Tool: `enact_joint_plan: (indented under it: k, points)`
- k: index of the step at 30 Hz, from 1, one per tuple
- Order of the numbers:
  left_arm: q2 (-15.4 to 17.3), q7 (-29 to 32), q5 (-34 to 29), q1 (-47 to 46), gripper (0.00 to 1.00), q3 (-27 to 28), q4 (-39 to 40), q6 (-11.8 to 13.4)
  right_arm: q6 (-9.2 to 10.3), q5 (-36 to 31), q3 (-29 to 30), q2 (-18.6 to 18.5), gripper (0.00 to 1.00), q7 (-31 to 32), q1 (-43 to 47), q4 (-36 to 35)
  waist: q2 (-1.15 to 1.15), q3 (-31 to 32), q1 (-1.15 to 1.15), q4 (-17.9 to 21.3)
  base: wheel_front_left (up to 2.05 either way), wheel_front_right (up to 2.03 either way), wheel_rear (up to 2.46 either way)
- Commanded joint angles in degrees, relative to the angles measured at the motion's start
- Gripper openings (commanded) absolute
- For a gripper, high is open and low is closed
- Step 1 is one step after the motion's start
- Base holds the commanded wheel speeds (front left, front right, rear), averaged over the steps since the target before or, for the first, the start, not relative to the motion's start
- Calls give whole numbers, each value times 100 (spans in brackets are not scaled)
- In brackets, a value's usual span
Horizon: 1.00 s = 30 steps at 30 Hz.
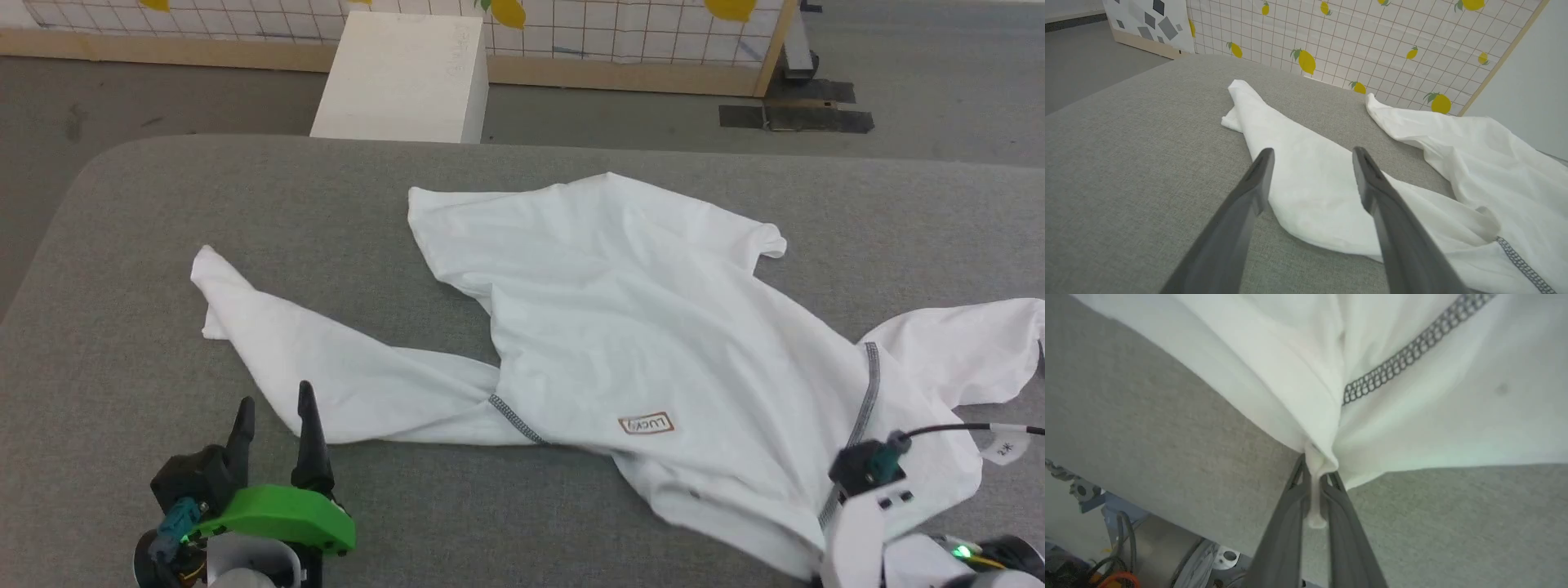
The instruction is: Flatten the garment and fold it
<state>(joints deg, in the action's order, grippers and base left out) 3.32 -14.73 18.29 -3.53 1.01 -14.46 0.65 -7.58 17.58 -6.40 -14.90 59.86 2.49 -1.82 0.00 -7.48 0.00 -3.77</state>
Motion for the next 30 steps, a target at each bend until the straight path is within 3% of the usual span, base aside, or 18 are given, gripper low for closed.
enact_joint_plan:
  k: [1,4,7,8,9,13,17,22,27,30]
  points:
    - [3,-26,35,-34,100,-13,-14,22,9,182,-3,-236,0,461,395,-27,0,19,0,47,0,0,0]
    - [1,-27,40,-54,100,-51,-38,19,9,553,69,-669,0,1324,806,-480,0,29,0,94,0,0,0]
    - [0,-27,52,-78,100,-71,-55,27,9,757,215,-863,0,1783,1073,-837,0,29,0,124,0,0,0]
    - [-1,-27,60,-85,100,-72,-59,31,9,794,275,-868,35,1697,1087,-1003,0,30,0,138,0,0,0]
    - [0,-27,67,-88,100,-69,-64,33,9,809,352,-829,100,1590,1089,-1091,0,32,0,150,0,0,0]
    - [2,-27,76,-87,100,-85,-79,31,9,883,688,-383,100,796,895,-1361,0,43,0,179,0,0,0]
    - [11,-27,83,-109,100,-121,-100,17,9,969,1070,187,100,-728,417,-1523,0,61,0,156,0,0,0]
    - [1,69,187,-275,100,-244,-67,-75,9,603,1809,900,100,-2691,-108,-1388,0,78,0,92,0,0,0]
    - [-10,528,278,-939,100,-572,-44,-276,9,390,2285,1165,100,-4082,-445,-1050,0,9,0,80,0,0,0]
    - [-24,1327,427,-1578,100,-899,-253,-330,9,450,2364,1197,100,-4502,-561,-765,0,-71,0,158,0,0,0]
